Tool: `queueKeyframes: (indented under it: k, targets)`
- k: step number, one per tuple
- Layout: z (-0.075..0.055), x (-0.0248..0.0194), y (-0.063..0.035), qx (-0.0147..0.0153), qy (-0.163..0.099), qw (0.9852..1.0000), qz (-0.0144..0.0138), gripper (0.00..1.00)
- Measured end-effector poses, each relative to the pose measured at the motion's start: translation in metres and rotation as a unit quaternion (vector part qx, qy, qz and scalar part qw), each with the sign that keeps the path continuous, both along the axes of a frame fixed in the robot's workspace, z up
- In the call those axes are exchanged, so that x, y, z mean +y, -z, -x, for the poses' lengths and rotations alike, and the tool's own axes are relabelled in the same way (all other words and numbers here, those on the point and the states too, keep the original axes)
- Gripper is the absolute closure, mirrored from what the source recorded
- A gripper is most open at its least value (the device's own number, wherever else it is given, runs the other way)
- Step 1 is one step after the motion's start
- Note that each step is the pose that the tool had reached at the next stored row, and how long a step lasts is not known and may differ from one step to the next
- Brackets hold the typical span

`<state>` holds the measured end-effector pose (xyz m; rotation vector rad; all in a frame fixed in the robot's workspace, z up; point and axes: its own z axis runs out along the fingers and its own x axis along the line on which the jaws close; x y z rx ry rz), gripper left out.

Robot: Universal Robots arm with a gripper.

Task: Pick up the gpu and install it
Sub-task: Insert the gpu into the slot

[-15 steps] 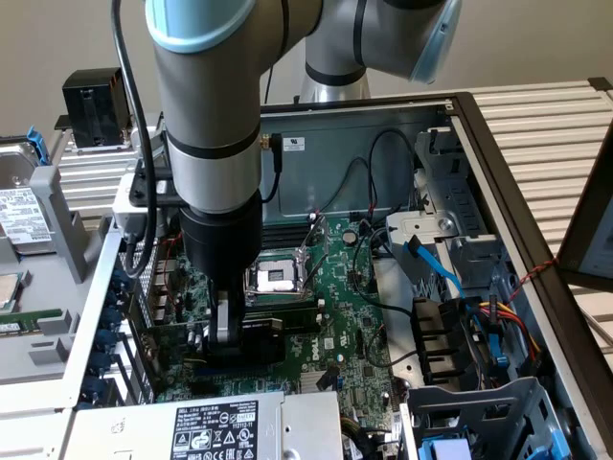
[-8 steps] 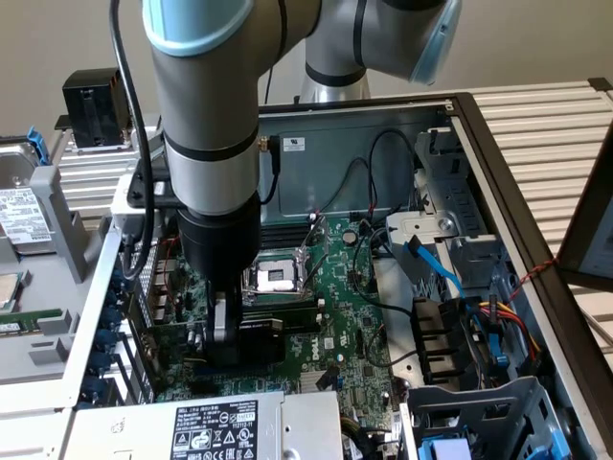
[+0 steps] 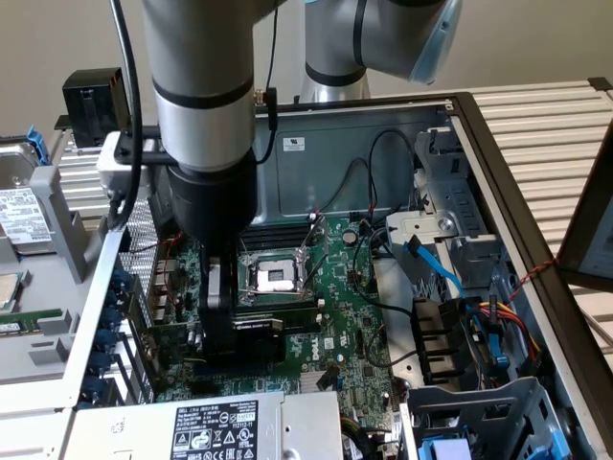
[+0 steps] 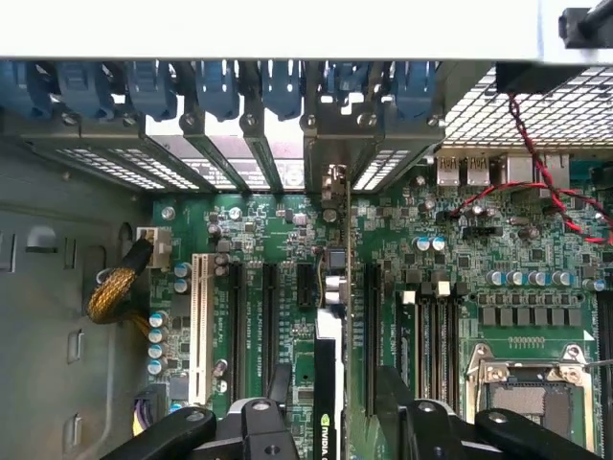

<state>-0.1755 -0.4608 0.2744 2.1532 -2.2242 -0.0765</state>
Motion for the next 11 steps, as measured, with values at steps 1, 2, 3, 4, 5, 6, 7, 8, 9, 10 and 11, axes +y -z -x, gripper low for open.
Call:
queueKeyframes:
  k: [1,2,3,4,5,6,7,8,9,10,11]
  targets:
    - [0.0,0.0,-0.0043,-0.0001,0.0,1.0,-0.0001,0.52]
    - [0.0,0.0,-0.009,0.0,0.0,1.0,-0.0001,0.52]
    - [0.0,0.0,-0.0138,0.0,0.0,1.0,0.0001,0.52]
    - [0.0,0.0,-0.0182,-0.0001,0.0,1.0,-0.0001,0.52]
    - [0.0,0.0,-0.0229,0.0,0.0,1.0,0.0,0.52]
    - [0.0,0.0,-0.0271,0.0,0.0,1.0,0.0,0.52]
    - [0.0,0.0,-0.0318,-0.0001,0.0,1.0,0.0,0.52]
    - [0.0,0.0,-0.0326,0.0,0.0,1.0,0.0002,0.52]
    - [0.0,-0.0002,-0.0325,-0.0001,0.0,1.0,0.0001,0.52]
    - [0.0,-0.0002,-0.0325,-0.0001,0.0,1.0,0.0,0.52]
    - [0.0,-0.0001,-0.0325,-0.0001,0.0,1.0,0.0,0.52]
